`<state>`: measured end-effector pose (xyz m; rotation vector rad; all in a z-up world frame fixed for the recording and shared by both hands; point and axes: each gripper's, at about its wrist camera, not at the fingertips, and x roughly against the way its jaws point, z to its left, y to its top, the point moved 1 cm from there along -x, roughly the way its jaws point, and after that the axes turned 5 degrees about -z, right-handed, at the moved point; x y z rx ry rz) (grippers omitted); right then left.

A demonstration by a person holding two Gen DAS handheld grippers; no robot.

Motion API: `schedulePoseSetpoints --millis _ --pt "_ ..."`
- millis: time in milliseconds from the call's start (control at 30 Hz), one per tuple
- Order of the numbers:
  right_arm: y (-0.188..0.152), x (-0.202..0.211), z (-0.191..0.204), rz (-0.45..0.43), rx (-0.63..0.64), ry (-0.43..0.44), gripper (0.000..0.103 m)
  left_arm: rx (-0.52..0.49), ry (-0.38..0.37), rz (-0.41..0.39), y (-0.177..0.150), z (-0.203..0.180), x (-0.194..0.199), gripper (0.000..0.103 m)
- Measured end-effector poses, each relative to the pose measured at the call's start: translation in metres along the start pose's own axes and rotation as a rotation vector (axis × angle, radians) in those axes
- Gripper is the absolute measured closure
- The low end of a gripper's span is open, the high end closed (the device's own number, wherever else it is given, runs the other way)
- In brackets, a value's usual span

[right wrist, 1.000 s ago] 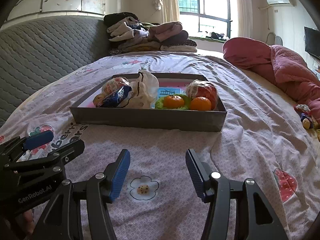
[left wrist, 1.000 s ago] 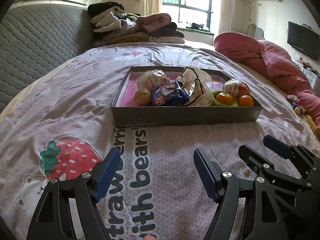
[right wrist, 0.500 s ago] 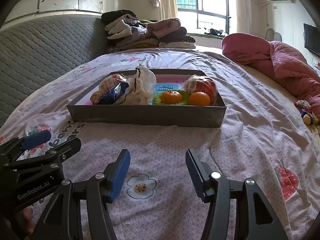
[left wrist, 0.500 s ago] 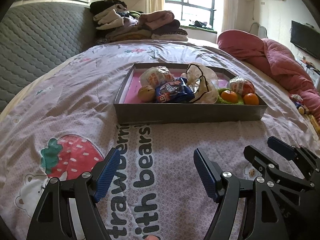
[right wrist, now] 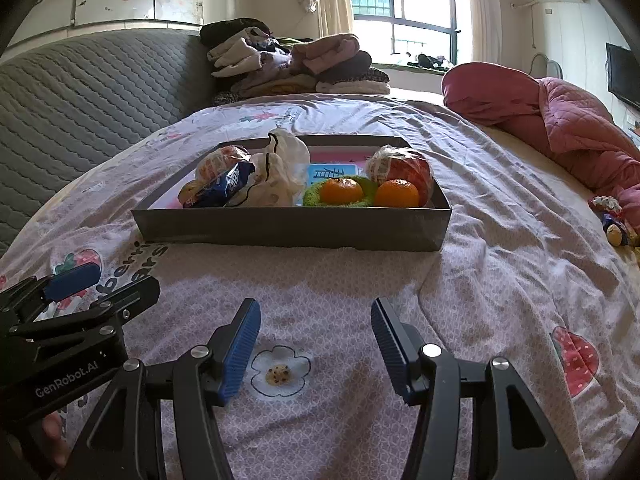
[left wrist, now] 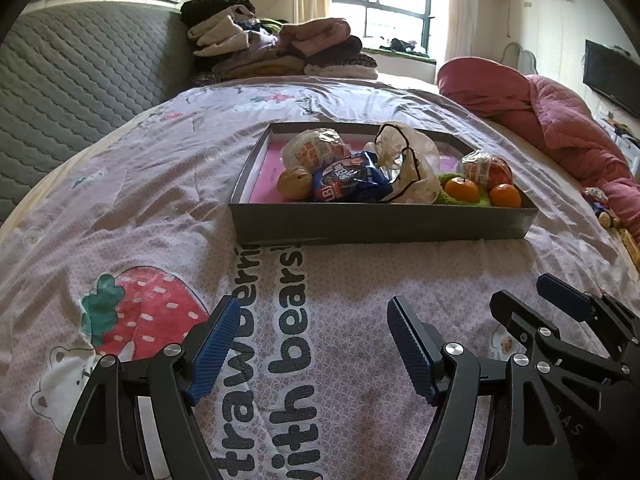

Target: Organize objects

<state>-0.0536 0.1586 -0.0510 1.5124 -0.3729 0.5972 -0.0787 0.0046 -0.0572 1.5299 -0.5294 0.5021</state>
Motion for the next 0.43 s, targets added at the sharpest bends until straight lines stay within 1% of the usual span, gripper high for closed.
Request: schedulePoseSetpoints --millis 233,433 --pt "-0.0014 -0.002 0.0008 0.008 0.003 0.0 0.046 -0.014 0.004 0.012 -0.0018 -0.0024 -0.0026 0.026" --pt "-0.0019 -0.0031 0.0008 0.012 -0.005 0.002 0.046 -0.007 0.003 -0.007 -0.0005 -0.0005 0.0005 0.026"
